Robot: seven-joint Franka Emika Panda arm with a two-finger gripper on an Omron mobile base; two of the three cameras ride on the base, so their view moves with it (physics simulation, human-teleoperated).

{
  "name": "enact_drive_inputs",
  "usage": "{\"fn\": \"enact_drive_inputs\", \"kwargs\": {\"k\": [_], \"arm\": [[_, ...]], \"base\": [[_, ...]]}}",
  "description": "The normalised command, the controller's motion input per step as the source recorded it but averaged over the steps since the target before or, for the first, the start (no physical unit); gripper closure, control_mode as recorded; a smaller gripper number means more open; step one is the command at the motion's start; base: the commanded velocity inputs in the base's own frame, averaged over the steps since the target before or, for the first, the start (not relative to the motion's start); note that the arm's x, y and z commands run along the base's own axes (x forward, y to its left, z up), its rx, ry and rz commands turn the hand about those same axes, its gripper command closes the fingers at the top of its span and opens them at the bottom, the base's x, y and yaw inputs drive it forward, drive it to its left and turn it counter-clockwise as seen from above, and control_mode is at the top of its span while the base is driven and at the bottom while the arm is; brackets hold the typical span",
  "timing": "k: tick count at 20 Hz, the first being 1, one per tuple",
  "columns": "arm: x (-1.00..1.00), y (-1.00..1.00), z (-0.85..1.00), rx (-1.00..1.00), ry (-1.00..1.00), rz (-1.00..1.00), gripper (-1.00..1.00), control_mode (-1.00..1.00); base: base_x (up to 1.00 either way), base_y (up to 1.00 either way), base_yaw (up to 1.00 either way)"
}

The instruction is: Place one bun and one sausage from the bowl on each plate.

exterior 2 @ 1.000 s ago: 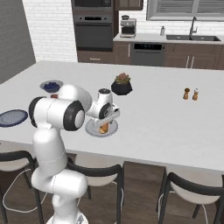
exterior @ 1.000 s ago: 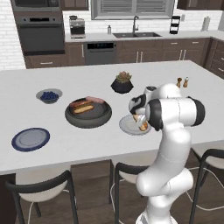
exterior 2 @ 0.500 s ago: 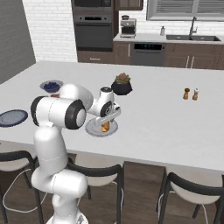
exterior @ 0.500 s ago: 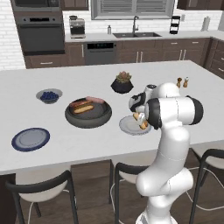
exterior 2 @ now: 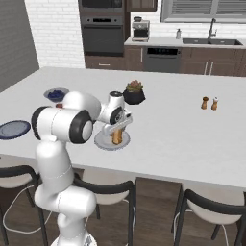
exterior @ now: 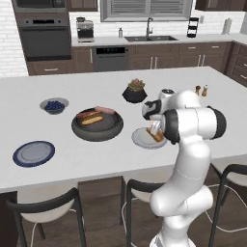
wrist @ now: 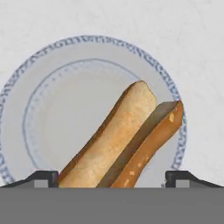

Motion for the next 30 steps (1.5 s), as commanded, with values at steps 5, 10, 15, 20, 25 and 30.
{"fn": "enact_drive_inputs", "kwargs": {"k": [5, 10, 15, 20, 25, 30], "arm": [[-0.03, 0.26, 0.53, 0.0, 0.1, 0.03, -1.0, -1.0], [-0.22, 0.35, 0.74, 0.07, -0.03, 0.01, -1.0, -1.0], [-0.64, 0.43, 0.93, 0.09, 0.02, 0.0, -1.0, -1.0], [-0.18, 0.93, 0.94, 0.05, 0.16, -0.07, -1.0, -1.0], [-0.57, 0.22, 0.49, 0.03, 0.45, -0.06, -1.0, -1.0], [-0.77, 0.13, 0.0, -0.02, 0.08, 0.0, -1.0, -1.0]], "base": [[0.0, 0.0, 0.0], [0.0, 0.0, 0.0], [0.0, 0.0, 0.0], [0.0, 0.0, 0.0], [0.0, 0.0, 0.0], [0.0, 0.0, 0.0]]}}
